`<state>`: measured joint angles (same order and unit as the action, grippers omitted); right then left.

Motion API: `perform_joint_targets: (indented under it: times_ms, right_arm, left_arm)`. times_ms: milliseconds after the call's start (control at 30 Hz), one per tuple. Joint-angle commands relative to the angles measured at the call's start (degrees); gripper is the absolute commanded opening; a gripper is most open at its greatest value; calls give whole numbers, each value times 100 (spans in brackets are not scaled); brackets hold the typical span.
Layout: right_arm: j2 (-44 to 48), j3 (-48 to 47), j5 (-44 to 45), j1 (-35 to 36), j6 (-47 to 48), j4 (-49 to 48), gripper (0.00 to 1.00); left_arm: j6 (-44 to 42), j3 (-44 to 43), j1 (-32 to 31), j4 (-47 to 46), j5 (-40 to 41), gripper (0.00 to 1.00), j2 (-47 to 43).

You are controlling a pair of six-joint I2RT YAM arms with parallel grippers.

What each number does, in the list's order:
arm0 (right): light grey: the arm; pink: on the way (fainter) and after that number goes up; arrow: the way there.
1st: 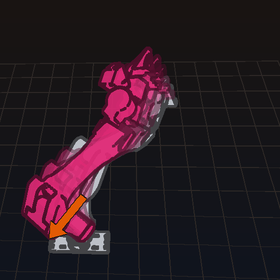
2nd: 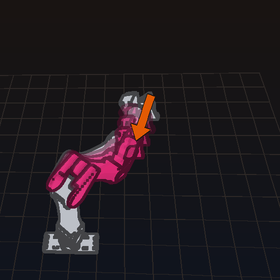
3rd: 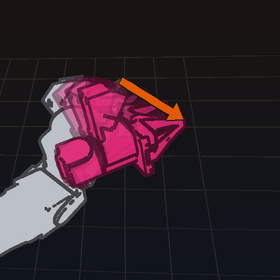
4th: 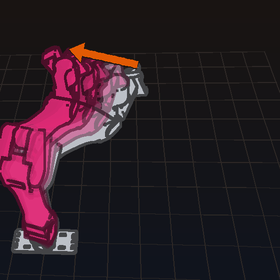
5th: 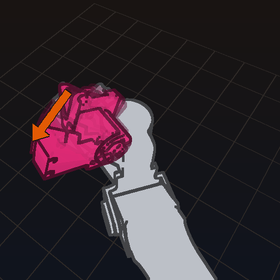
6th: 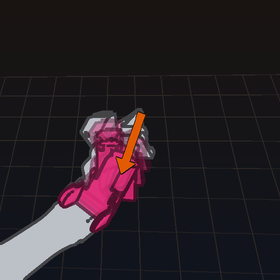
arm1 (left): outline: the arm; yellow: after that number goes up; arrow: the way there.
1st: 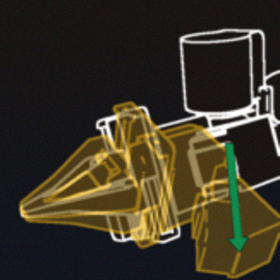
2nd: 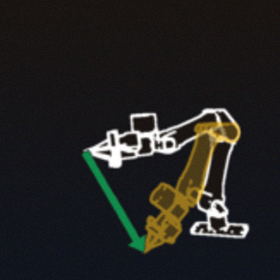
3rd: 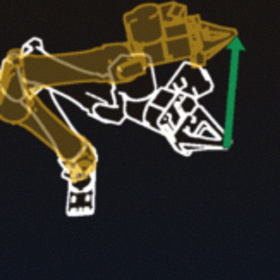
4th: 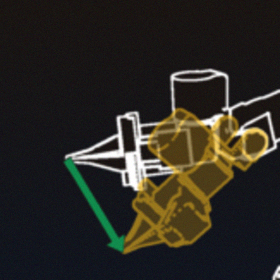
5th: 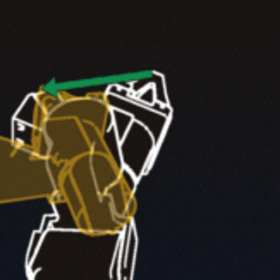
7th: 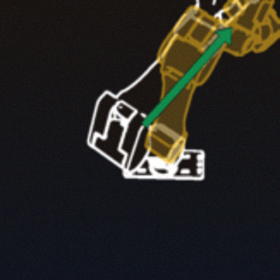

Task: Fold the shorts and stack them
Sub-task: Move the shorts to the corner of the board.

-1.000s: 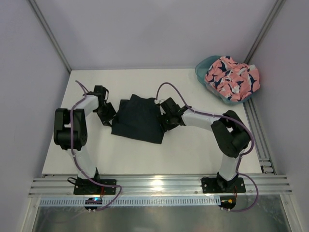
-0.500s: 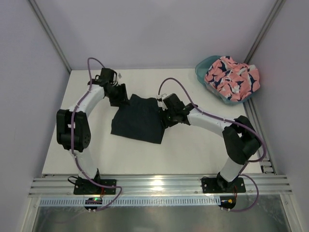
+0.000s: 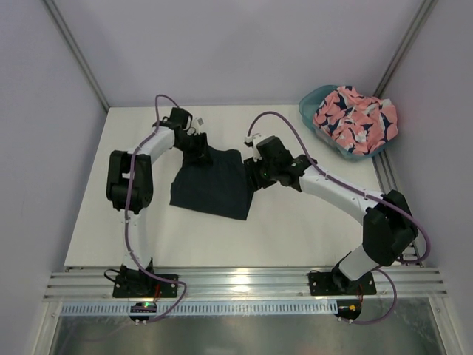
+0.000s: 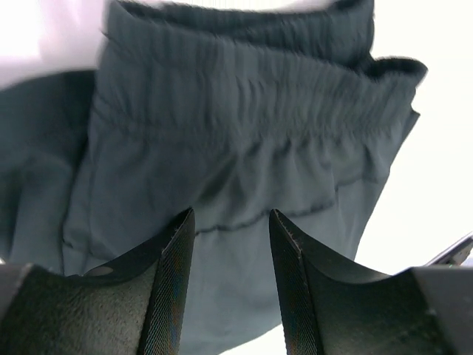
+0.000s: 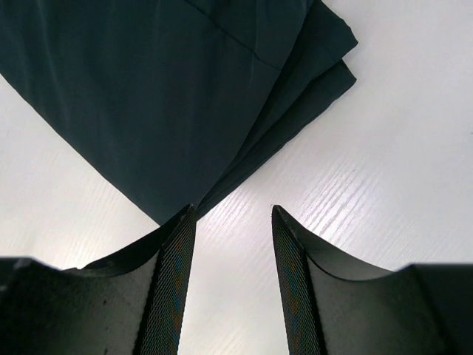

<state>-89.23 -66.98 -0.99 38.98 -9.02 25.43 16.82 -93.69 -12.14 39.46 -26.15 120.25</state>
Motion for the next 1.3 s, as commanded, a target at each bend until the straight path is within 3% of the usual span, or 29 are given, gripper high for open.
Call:
perform_joint_targets:
  times_ms: [0,300,467,600,667,833,1033,1267]
  right_arm:
    - [300,-149,291,4,102,32,49]
    - [565,-8,407,4,269,93,49]
    - [609,9,319,-5,357,173,49]
    - [644,-8,302,4,392,155,49]
    - [644,-17,319,4,409,164,49]
    - [784,53,258,4,392,138,49]
    - [907,18,179,4,348,129,50]
    - [1153,71,187,4,207,85,50]
  left_arm:
    - [312,-290,194,-61,118,47,209]
    - [1806,482,1046,-685,366,48,104]
    - [2211,1124,1819,-694,1093,47,-387]
    - [2299,1485,2075,-624,1665,48,-984]
    - [2326,1634,2075,-475,2347,48,-1441]
    - [1556,1846,1435,-238,3160,49,-2408]
    - [262,1679,233,-89,2413,49,-2366]
    - [-451,1195,-481,501,1667,44,-1584]
